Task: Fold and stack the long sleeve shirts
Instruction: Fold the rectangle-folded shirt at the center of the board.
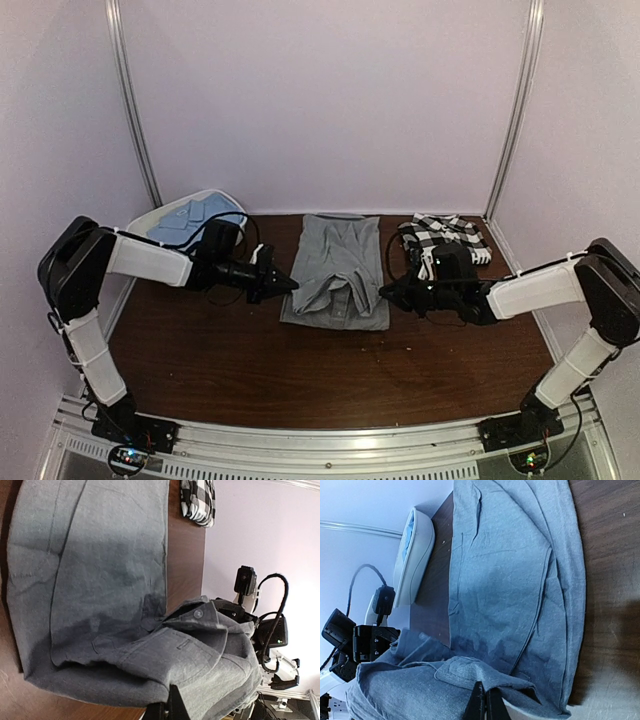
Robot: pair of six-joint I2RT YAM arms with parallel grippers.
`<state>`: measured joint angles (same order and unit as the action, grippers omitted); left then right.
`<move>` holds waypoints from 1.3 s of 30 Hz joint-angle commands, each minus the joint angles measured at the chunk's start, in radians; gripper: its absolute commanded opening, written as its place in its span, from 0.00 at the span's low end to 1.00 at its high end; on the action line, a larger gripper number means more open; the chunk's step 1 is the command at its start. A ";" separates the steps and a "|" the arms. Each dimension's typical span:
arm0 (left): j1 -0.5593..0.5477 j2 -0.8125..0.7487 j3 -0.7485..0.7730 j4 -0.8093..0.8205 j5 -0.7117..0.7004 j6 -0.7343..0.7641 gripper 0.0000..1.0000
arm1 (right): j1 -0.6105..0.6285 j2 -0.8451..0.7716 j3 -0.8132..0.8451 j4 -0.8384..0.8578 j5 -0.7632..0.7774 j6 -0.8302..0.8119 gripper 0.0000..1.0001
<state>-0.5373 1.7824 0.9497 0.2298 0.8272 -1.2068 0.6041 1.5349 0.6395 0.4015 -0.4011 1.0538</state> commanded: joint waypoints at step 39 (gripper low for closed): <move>0.020 0.034 0.271 -0.352 -0.286 0.465 0.54 | -0.038 0.108 0.290 -0.295 0.142 -0.322 0.57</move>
<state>-0.4755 1.7905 1.1713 -0.0578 0.5713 -0.8490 0.5301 1.6093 0.8646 0.1390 -0.2840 0.7830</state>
